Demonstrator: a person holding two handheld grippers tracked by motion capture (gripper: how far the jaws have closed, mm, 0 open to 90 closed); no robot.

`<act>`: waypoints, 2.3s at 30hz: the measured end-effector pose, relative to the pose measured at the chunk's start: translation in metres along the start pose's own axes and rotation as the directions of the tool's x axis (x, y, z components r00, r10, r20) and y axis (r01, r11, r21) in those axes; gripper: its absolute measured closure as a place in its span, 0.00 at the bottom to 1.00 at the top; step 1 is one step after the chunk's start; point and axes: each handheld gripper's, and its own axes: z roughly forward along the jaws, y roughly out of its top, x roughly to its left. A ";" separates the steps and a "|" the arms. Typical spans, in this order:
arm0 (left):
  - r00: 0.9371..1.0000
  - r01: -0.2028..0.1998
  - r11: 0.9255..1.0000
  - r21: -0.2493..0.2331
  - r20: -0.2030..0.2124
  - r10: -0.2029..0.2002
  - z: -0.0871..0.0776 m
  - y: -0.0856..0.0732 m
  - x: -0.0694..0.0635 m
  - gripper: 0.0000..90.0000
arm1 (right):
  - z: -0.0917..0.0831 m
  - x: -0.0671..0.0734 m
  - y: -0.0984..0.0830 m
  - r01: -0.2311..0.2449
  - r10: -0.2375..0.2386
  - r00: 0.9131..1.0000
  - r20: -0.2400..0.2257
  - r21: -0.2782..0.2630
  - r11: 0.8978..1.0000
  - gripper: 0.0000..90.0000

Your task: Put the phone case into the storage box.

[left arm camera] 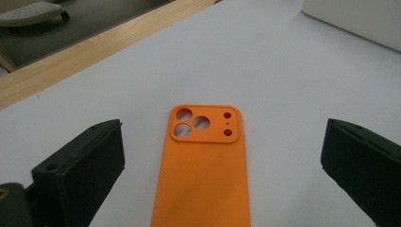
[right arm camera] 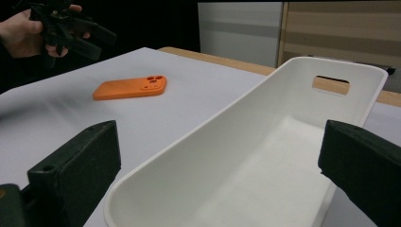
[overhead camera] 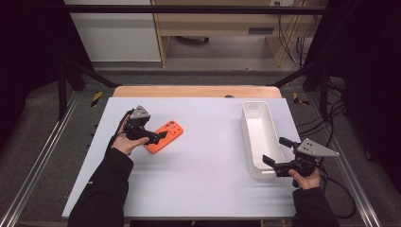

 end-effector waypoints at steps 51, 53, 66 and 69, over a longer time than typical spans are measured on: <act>0.999 0.024 0.982 0.188 0.020 -0.028 0.054 -0.014 0.007 0.00 | -0.002 -0.001 0.001 -0.005 0.005 1.000 0.003 -0.004 1.000 0.01; 0.999 0.023 0.981 0.193 0.018 -0.027 0.055 -0.015 0.008 0.00 | -0.001 -0.001 0.001 -0.005 0.005 1.000 0.002 -0.004 1.000 0.01; 0.999 0.035 0.979 0.200 0.013 -0.038 0.059 -0.024 0.009 0.01 | -0.001 -0.001 0.000 -0.003 0.003 1.000 0.001 -0.004 1.000 0.01; 0.999 0.027 0.979 0.204 0.014 -0.031 0.060 -0.025 0.009 0.02 | -0.001 0.000 0.001 -0.005 0.005 1.000 0.001 -0.004 1.000 0.01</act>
